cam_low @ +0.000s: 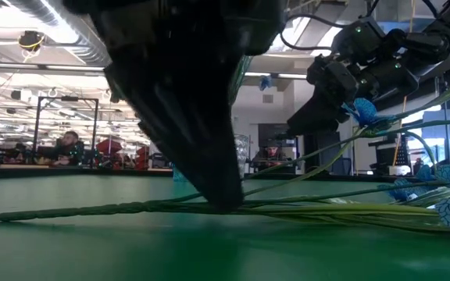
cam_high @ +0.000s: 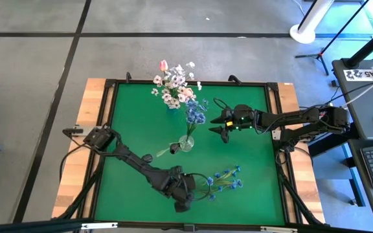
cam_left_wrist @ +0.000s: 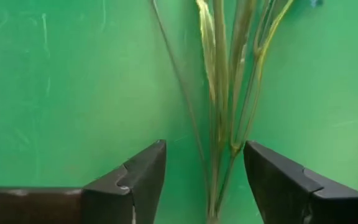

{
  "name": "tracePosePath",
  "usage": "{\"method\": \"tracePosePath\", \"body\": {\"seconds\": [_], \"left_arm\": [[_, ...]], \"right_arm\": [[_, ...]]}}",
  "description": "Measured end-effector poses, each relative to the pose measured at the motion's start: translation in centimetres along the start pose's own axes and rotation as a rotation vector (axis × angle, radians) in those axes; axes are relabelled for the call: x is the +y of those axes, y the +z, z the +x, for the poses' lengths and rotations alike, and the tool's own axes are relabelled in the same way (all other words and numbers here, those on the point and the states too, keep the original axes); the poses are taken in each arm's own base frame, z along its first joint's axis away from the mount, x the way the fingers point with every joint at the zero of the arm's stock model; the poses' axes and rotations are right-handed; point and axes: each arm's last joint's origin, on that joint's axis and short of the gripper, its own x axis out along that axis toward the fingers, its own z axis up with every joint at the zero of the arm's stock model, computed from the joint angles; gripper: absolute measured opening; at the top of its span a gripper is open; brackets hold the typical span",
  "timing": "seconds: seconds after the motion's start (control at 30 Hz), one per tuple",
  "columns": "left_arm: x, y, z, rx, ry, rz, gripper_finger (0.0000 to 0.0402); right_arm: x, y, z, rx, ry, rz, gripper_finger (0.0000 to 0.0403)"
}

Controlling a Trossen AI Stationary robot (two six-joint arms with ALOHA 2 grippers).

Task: Sort flowers into vase by color
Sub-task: Put the blue flowers into the transparent vase

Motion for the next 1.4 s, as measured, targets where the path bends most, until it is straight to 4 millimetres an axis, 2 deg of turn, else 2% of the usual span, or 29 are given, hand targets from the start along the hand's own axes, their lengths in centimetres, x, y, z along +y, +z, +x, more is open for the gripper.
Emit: {"method": "tracePosePath", "body": {"seconds": [0.3,0.5,0.67,0.77,0.93,1.17,1.27,1.4], "left_arm": [[0.1,-0.6,0.6,0.051,0.009,0.011,0.0127],[-0.2,-0.9,0.6,0.038,0.025,-0.027,0.0024],[-0.7,-1.1,-0.3,0.054,-0.012,-0.077,0.0006],[-1.1,-1.4,-2.2,0.057,-0.029,-0.096,0.0005],[-2.0,-2.0,-6.8,-0.003,-0.048,-0.097,0.0003],[-2.8,-4.5,-13.2,-0.045,-0.054,-0.054,0.0002],[-2.8,-5.6,-15.7,-0.095,-0.042,-0.062,0.0001],[-2.7,-6.6,-19.4,-0.247,-0.037,-0.058,0.0001]], "right_arm": [[0.0,-0.1,0.0,0.006,-0.001,0.001,0.0205],[0.0,-0.1,0.0,0.006,-0.002,0.001,0.0205],[0.0,-0.2,0.0,0.021,-0.004,0.004,0.0205],[-0.1,-0.3,0.0,0.036,-0.007,0.006,0.0205],[-0.1,-0.6,0.0,0.062,-0.012,0.011,0.0205],[0.0,-0.6,0.0,0.072,0.032,0.041,0.0205],[0.0,-0.6,0.0,0.073,0.039,0.042,0.0205],[0.0,-0.6,0.0,0.071,0.039,0.043,0.0205]]}}
